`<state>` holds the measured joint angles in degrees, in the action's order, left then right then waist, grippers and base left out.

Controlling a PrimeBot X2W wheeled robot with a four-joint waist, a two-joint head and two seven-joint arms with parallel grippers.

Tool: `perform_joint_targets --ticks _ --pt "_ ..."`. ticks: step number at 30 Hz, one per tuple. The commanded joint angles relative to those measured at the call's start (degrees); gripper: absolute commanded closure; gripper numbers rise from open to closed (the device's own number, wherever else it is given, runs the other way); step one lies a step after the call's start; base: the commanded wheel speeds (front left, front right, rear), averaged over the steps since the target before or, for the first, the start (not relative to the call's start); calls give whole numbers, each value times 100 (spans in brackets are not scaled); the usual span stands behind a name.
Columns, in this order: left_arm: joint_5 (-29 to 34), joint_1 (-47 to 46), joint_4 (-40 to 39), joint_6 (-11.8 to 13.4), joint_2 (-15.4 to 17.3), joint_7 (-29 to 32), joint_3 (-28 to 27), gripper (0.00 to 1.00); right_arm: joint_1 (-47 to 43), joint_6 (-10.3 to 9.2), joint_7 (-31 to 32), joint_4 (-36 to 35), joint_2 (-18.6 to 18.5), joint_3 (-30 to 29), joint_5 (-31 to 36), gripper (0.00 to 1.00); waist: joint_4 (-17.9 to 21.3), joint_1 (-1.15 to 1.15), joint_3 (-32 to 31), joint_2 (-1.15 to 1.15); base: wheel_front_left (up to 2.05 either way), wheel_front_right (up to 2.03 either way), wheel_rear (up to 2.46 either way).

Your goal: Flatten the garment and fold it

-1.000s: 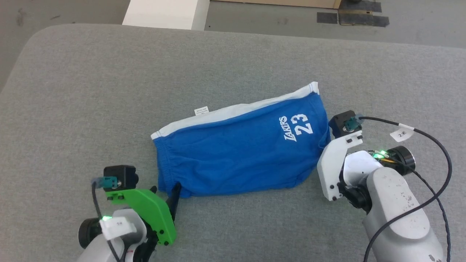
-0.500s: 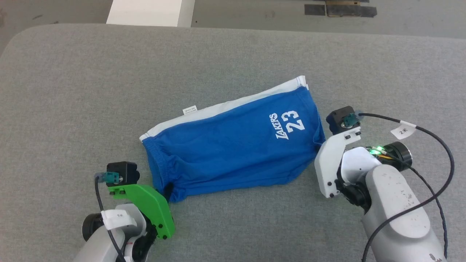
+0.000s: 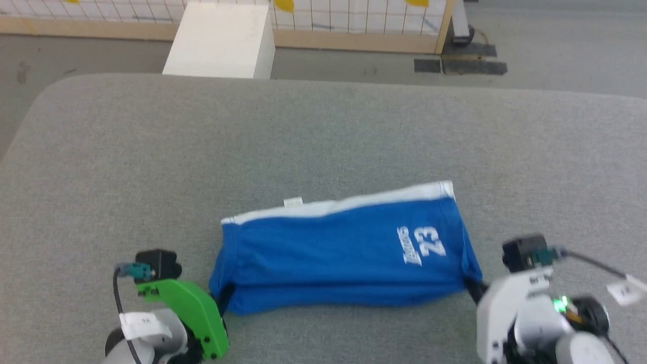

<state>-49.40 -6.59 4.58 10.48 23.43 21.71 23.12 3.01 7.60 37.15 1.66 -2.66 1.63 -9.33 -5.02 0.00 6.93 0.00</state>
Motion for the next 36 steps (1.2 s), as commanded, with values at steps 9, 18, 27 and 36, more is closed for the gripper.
perform_joint_targets --ticks 9,18,27,36 --pt "-419 684 -55 334 128 397 -78 0 -1519 -11 -40 -665 -21 -16 -796 55 321 0 -179 0 0 0 0" --pt "-711 1048 -1197 544 436 113 -843 0 -1580 -11 -41 -1134 -21 -522 -1809 0 362 0 -202 0 0 0 0" --pt "188 790 -1651 168 552 -1710 -1434 0 -764 -11 472 -1143 -21 -744 -1345 0 336 0 -57 0 0 0 0" --pt "1522 296 -775 -487 241 -3615 -1234 0 60 -11 991 -217 -30 -204 -694 0 192 0 214 0 0 0 0"
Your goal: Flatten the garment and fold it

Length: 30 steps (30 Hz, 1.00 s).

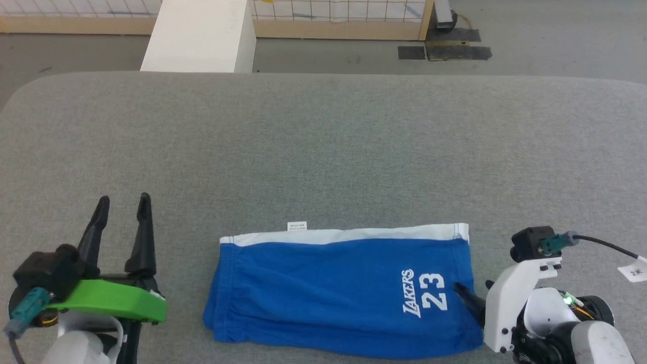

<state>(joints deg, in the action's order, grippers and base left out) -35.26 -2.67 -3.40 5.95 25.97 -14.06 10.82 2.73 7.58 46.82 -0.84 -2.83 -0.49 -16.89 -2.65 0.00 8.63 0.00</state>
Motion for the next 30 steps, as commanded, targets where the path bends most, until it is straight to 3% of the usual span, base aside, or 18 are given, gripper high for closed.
perform_joint_targets --ticks 1,15,16,17,18,23,30 --pt "201 -116 61 -52 -43 -58 -12 0 123 -9 62 104 -13 27 138 0 -61 0 60 0 0 0 0" --pt "956 -77 182 -443 -625 -93 -415 0 495 -9 128 967 -6 566 19 0 -138 0 144 0 0 0 0" --pt "989 -67 190 -474 -666 -93 -442 0 512 -9 128 1004 -6 539 44 58 -138 0 135 0 0 0 0" --pt "1009 -54 215 -497 -688 -93 -454 0 524 -9 119 1025 -6 499 73 93 -136 0 127 0 0 0 0" --pt "1047 -47 226 -524 -712 -93 -476 0 531 -9 122 1049 -6 446 115 100 -133 0 114 0 0 0 0" --pt "1118 -9 341 -631 -782 -93 -509 0 545 -9 117 1059 -111 -66 284 100 -114 0 69 0 0 0 0" --pt "1124 -15 493 -639 -788 -94 -479 0 529 -9 251 994 -537 -1250 768 100 -64 0 16 0 0 0 0"
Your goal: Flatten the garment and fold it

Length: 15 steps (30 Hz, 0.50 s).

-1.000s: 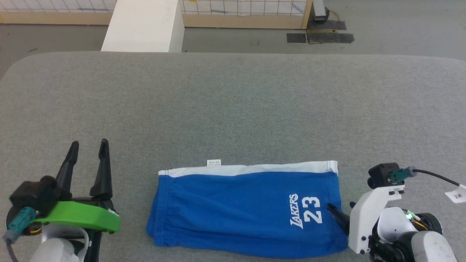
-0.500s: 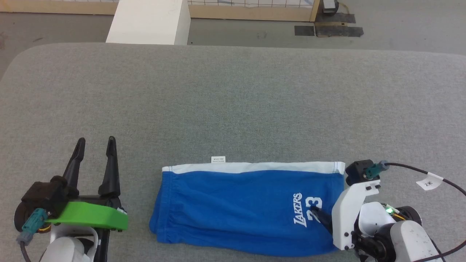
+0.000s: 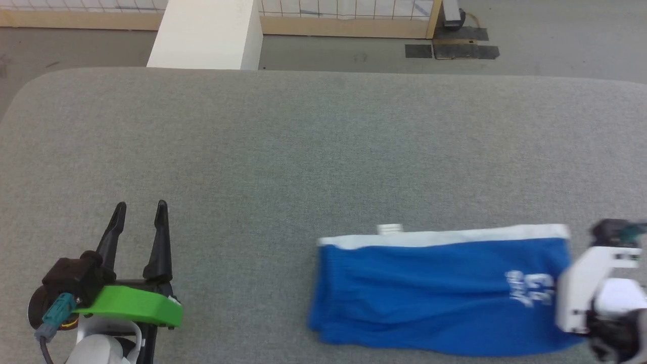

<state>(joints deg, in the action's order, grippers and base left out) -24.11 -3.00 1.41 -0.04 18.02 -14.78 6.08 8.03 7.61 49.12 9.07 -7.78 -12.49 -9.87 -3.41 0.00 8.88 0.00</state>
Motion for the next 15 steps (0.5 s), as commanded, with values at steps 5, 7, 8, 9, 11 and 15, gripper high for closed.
perform_joint_targets --ticks 5,7,8,9,11,15 --pt "-7 40 39 -26 2 20 37 0 -17 -12 234 -58 -276 -417 457 100 55 0 -48 0 0 0 0" --pt "-12 39 45 -24 -7 34 64 0 -26 -12 318 -179 -368 -330 423 100 55 0 -71 0 0 0 0" --pt "-16 42 50 -24 -11 39 77 0 -55 -12 440 -291 -418 -211 329 100 53 0 -91 0 0 0 0" --pt "-21 46 51 -23 -14 39 85 0 -114 -12 629 -461 -514 -24 225 100 51 0 -107 0 0 0 0" --pt "-32 52 34 -21 -14 37 89 0 -225 -12 926 -887 -681 246 -4 100 53 0 -121 0 0 0 0" --pt "-51 88 -3 -31 -18 33 110 0 -447 -12 1489 -1955 -879 686 -459 100 60 0 -124 0 0 0 0"
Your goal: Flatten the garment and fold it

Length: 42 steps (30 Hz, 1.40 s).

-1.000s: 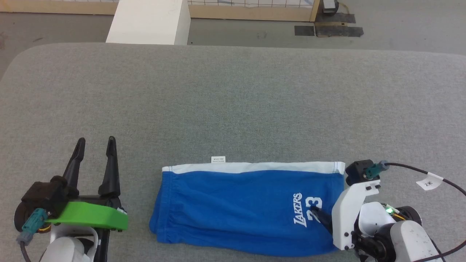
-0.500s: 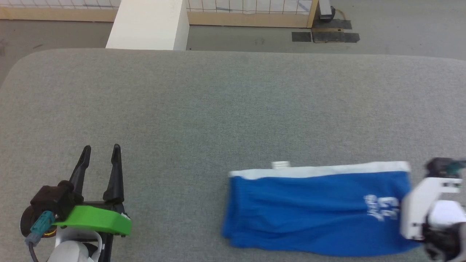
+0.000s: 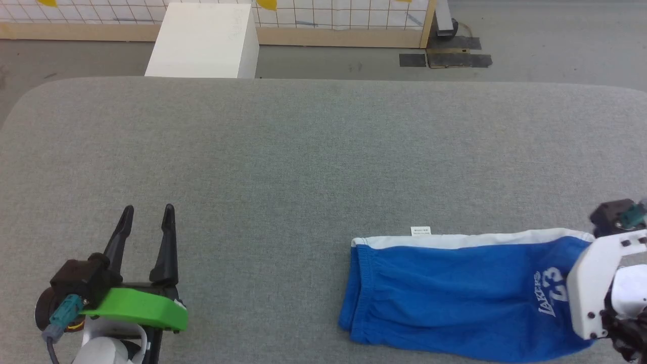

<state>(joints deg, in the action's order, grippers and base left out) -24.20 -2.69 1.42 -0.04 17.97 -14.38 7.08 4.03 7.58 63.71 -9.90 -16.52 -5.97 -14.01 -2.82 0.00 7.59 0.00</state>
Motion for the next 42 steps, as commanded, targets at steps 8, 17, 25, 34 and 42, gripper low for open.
perform_joint_targets --ticks 8,17,25,34,42 --pt "-82 26 4 -56 -26 -13 59 0 49 -9 243 -1204 303 1075 -397 100 9 0 90 0 0 0 0" --pt "-120 -113 99 -111 -55 -13 148 0 582 -9 -354 -280 846 2282 -561 100 -180 0 96 0 0 0 0" --pt "-186 -94 189 -119 -96 -24 152 0 884 -9 -927 1030 1094 2749 -397 100 -360 0 113 0 0 0 0" --pt "-212 -46 262 -94 -108 -33 153 0 1109 -9 -1348 1544 1145 3333 -256 0 -360 0 -15 0 0 0 0" --pt "-192 24 254 -61 -94 -16 213 0 1393 -9 -1436 870 1092 3880 -531 0 -157 0 -216 0 0 0 0"
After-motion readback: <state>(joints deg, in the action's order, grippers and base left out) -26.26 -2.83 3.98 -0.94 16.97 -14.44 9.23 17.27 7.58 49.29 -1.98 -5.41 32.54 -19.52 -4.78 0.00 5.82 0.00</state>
